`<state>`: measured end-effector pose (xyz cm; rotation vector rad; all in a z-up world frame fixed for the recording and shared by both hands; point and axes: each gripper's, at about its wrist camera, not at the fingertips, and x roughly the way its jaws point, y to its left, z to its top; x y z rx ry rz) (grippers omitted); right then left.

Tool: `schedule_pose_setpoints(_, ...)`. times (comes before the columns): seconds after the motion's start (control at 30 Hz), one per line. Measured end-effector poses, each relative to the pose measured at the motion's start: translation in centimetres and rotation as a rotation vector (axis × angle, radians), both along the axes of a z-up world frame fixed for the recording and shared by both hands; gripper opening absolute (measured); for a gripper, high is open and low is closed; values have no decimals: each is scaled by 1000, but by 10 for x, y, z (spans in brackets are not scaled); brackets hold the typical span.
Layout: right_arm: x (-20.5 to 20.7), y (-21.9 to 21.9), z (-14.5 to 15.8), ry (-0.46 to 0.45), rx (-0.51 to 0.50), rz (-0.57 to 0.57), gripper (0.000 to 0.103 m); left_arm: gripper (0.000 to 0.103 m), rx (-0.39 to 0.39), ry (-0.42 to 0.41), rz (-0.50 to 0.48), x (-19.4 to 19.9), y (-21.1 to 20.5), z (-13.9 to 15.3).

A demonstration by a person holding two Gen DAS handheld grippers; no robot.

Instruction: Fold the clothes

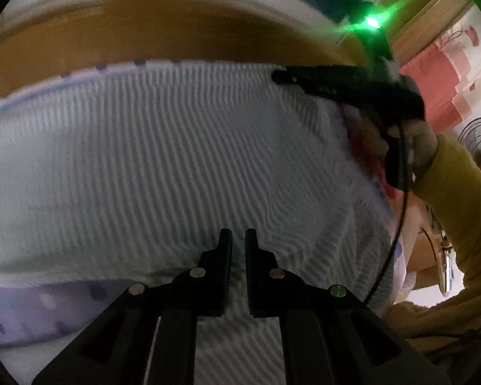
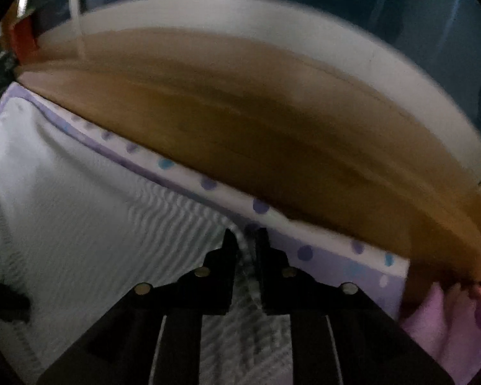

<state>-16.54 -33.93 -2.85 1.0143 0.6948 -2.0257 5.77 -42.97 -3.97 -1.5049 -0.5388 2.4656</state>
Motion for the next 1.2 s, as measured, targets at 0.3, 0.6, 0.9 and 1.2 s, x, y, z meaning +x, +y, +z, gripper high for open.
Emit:
schedule_pose_setpoints(0.3,27,-60,7,-120,-3,326,14,7,-101,-39,111,-9,-36,-11)
schedule_pose_setpoints(0.6,47,-132,-25,-124,58,545,15,12,-53,-37,165,0,-48,-22)
schedule_pose_setpoints(0.9,44,-132,-32,-160,110,637,19,12,34,-22,203,10,-64,-25)
schedule_pose_setpoints(1.2,43,-118,-29,-113,135,651,22,13,21,-19,199,12,-62,-28)
